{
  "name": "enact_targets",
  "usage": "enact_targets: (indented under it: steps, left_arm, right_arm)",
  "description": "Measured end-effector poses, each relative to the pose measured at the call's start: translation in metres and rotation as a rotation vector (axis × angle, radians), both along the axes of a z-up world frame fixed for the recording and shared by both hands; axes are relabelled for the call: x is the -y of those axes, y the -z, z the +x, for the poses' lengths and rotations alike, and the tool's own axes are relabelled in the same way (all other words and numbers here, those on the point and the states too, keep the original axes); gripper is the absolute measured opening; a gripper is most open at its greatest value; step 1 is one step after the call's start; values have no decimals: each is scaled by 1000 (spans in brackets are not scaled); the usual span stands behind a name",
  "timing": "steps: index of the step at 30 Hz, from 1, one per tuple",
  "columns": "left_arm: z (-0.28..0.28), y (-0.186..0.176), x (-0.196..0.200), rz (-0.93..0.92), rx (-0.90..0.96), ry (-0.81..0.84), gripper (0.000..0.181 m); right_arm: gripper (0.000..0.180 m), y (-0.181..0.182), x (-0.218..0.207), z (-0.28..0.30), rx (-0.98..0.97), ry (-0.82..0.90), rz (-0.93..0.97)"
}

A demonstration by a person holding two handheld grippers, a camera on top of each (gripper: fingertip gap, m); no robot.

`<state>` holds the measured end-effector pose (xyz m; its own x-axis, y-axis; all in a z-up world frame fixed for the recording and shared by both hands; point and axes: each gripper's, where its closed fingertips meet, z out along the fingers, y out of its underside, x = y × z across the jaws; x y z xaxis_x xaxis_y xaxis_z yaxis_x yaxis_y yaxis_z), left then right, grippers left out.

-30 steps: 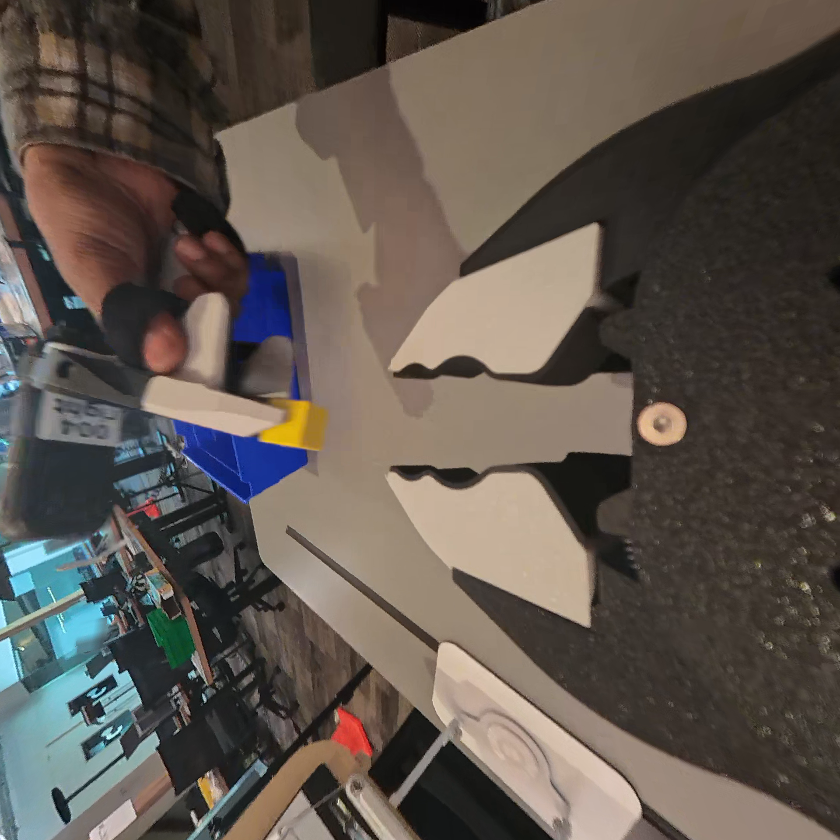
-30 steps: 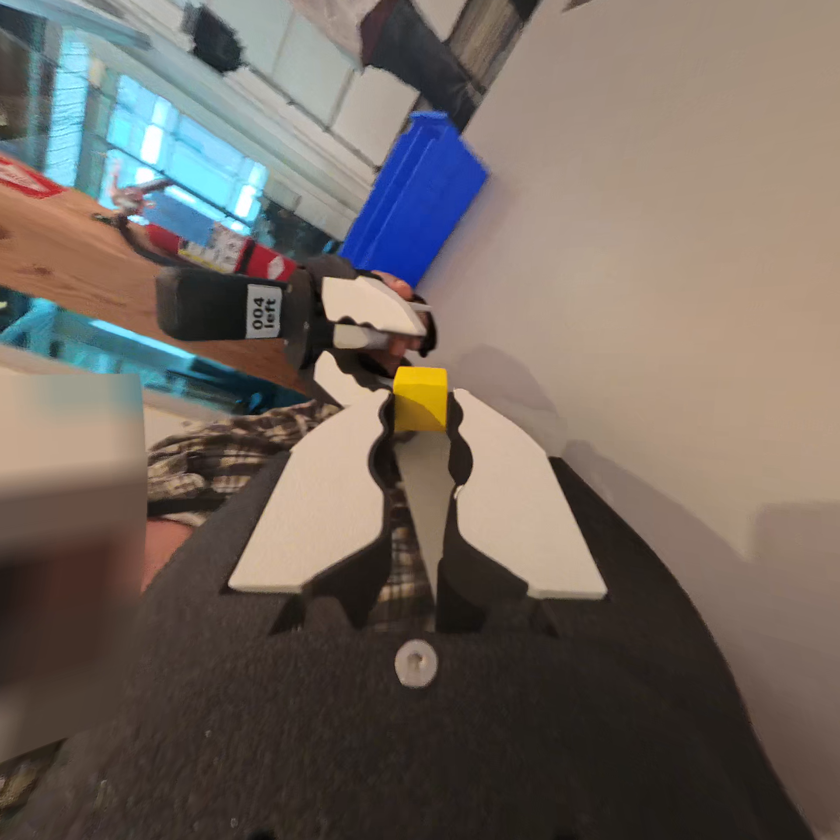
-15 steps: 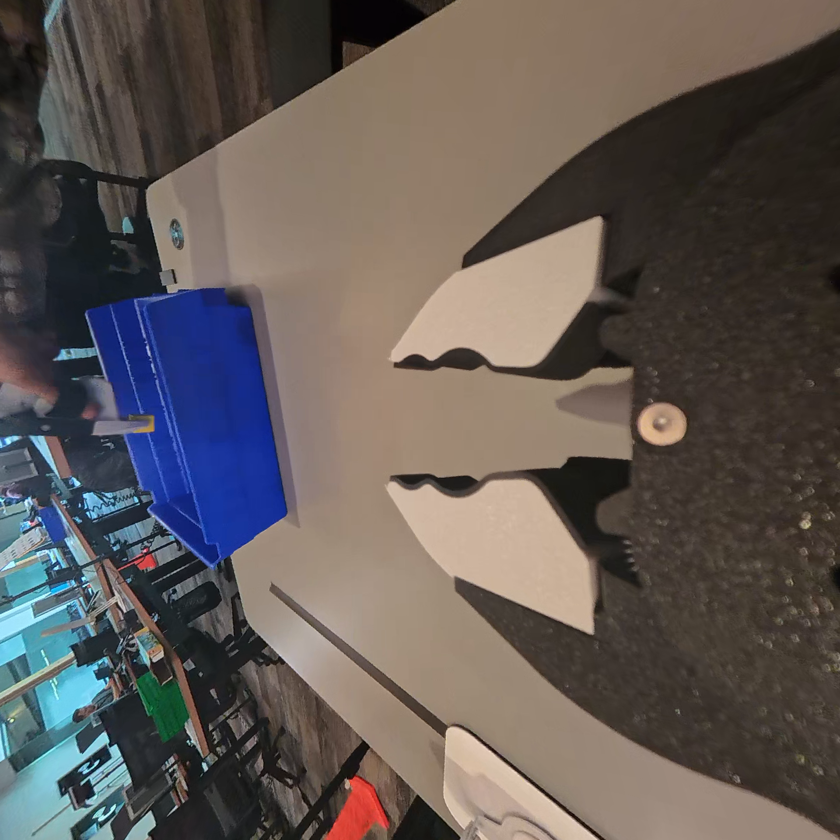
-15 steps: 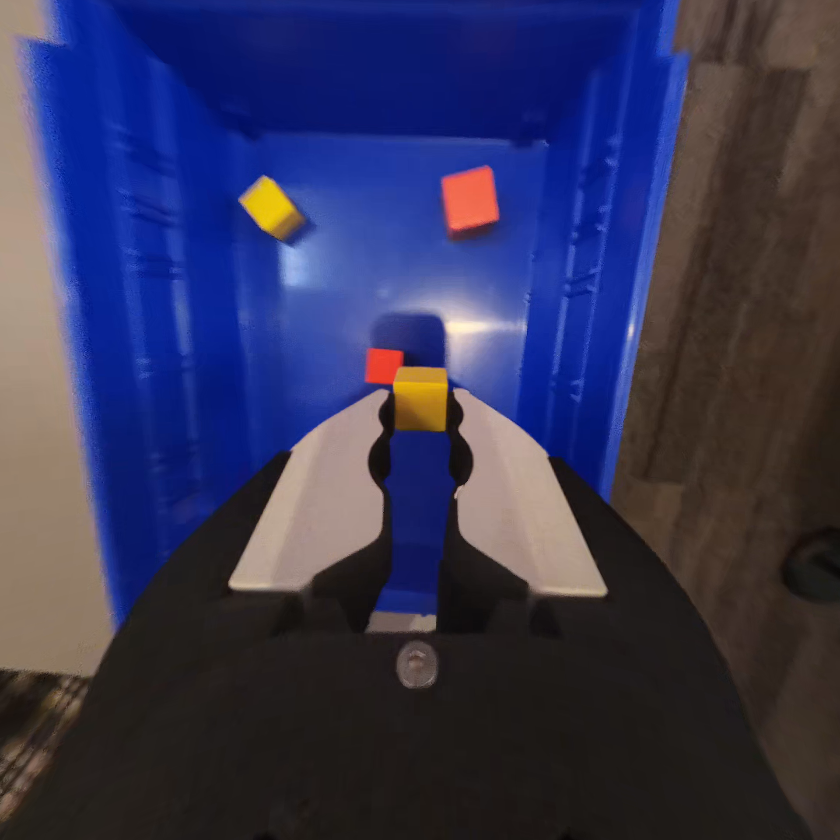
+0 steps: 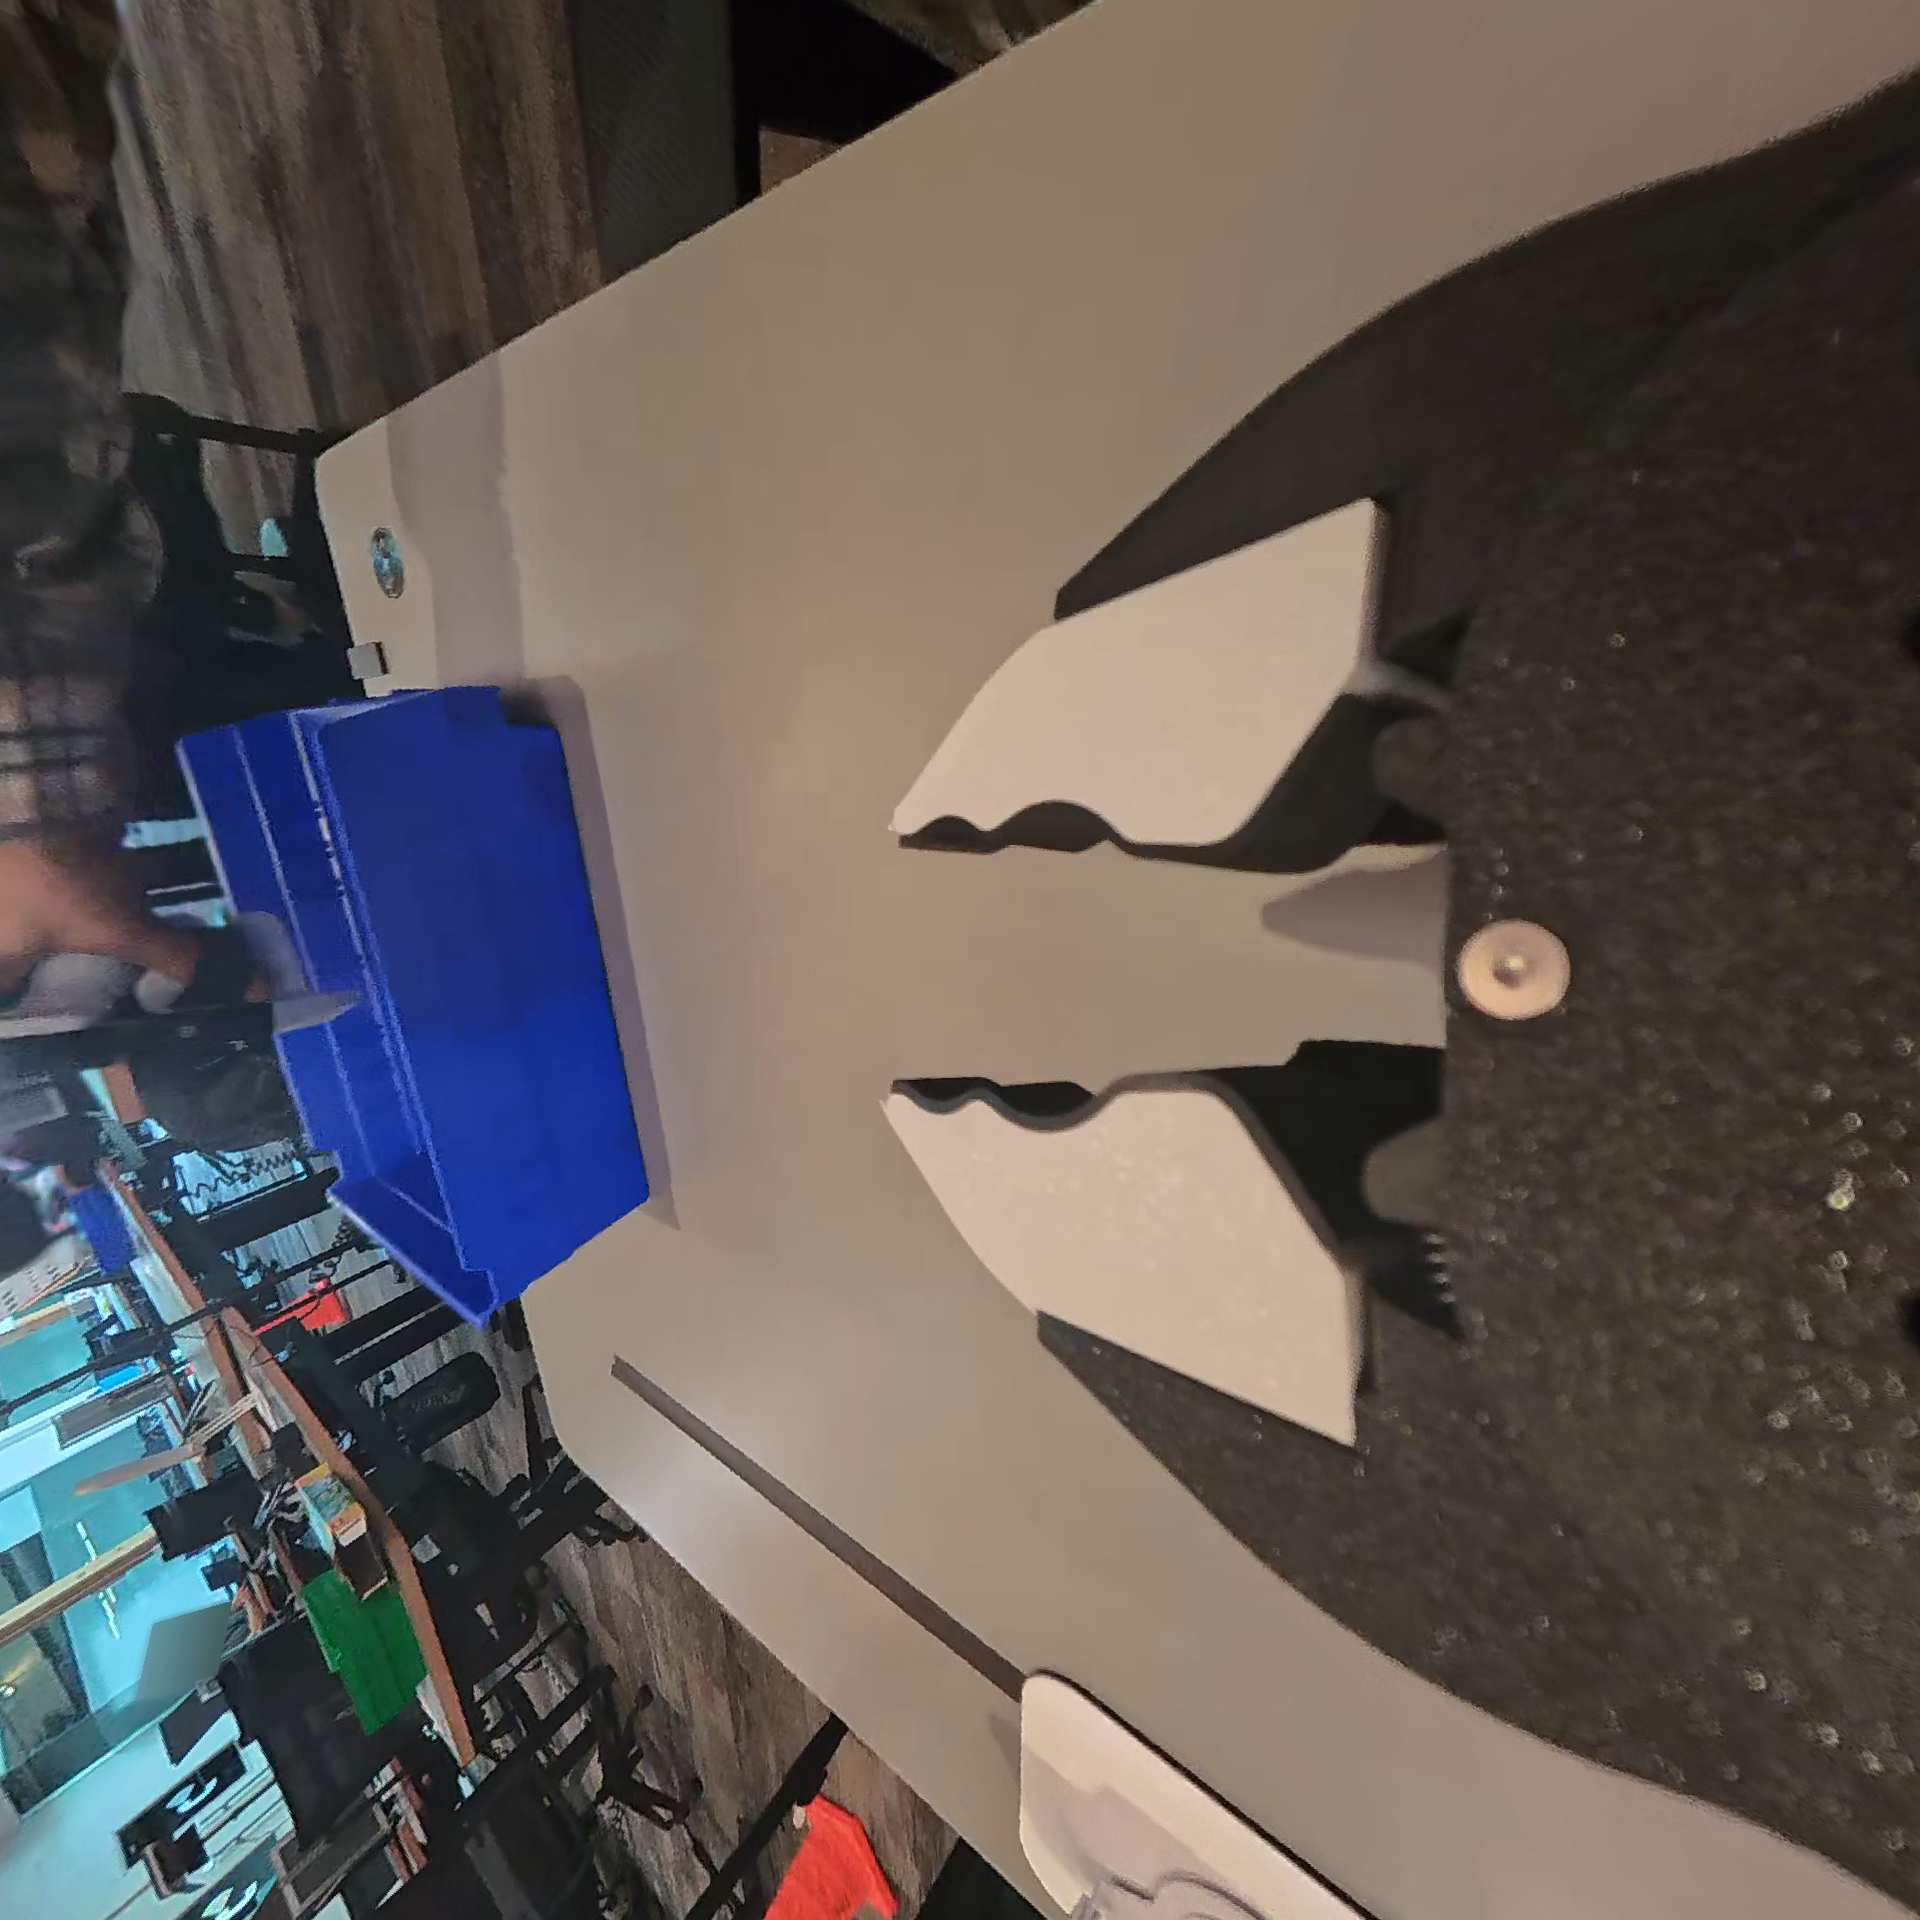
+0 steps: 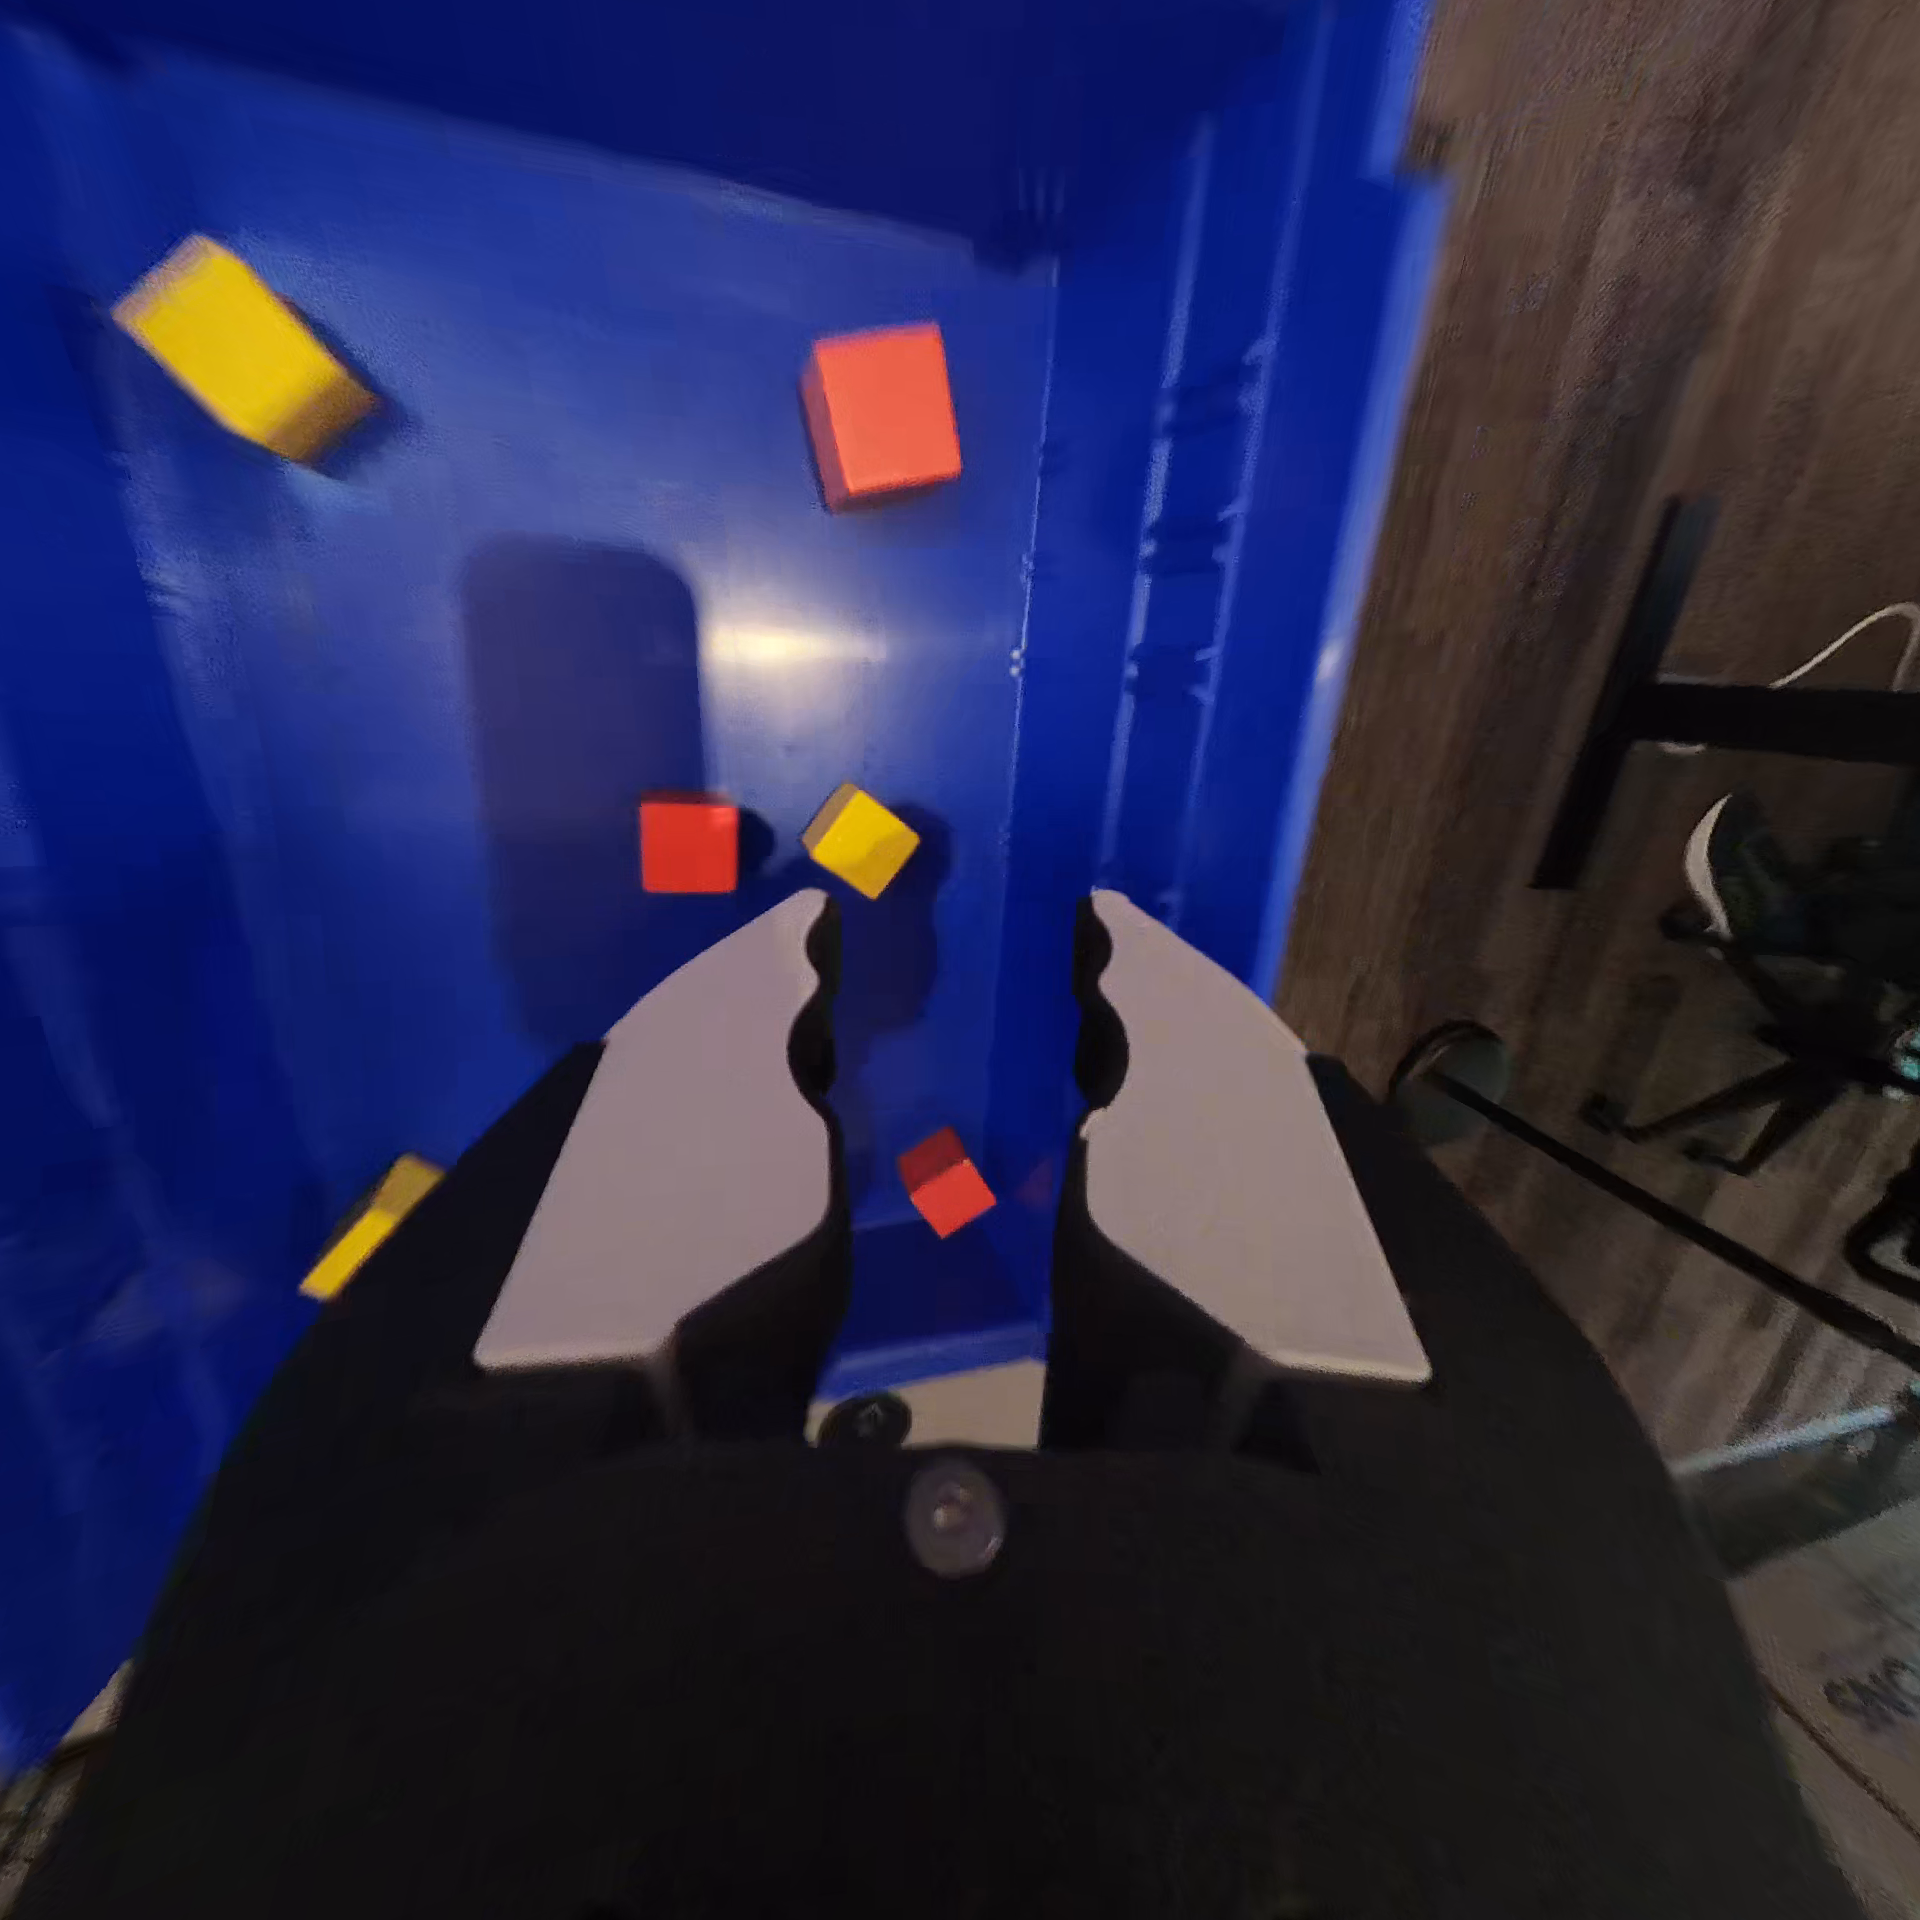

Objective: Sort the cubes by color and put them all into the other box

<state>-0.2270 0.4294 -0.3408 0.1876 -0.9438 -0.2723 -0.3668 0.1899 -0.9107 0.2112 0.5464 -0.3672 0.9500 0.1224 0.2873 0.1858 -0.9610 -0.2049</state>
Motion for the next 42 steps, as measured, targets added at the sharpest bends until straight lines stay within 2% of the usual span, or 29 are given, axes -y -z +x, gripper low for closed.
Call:
enact_targets:
  steps: [3,6,8,10,13,17,20,22,24,27,31,36,39,42]
  left_arm:
    - [-4,-6,-2,-20,24,-19,43]
    - [-5,-11,0,-24,35,-30,45]
    - [-8,-14,2,-17,40,-46,45]
    - [-15,-19,5,-14,46,-76,47]
    - [-35,-25,12,-19,64,-124,47]
    - [-84,-39,20,-11,69,-215,47]
    - [-135,-59,31,-14,51,-281,47]
    - [-187,-70,32,7,-46,-379,46]
    - [-256,-75,30,2,-227,-518,47]
    - [-380,-72,30,-31,-609,-736,47]
    - [-505,-47,53,-260,-992,-777,45]
    - [-584,9,69,-544,-1264,-749,40]
    - [-607,39,75,-697,-1338,-776,39]
    - [-620,59,74,-757,-1356,-814,30]
  right_arm:
    - [43,-70,-3,-36,-56,-65,150]
    - [49,-134,0,-102,-181,-201,344]
    - [51,-160,9,-159,-322,-324,466]
    - [54,-168,24,-216,-471,-451,565]
    - [54,-150,45,-298,-732,-621,648]
    - [56,-104,62,-391,-1113,-793,627]
    - [56,-75,59,-433,-1279,-837,629]
    - [55,-62,58,-452,-1363,-853,618]
    - [54,-49,59,-466,-1400,-882,599]
    - [55,-29,69,-481,-1391,-949,512]
    - [56,-14,78,-487,-1349,-1013,477]
    - [58,-17,81,-487,-1372,-1036,481]
    - [60,-15,83,-485,-1360,-1040,480]
    - [60,-16,83,-483,-1355,-1041,490]
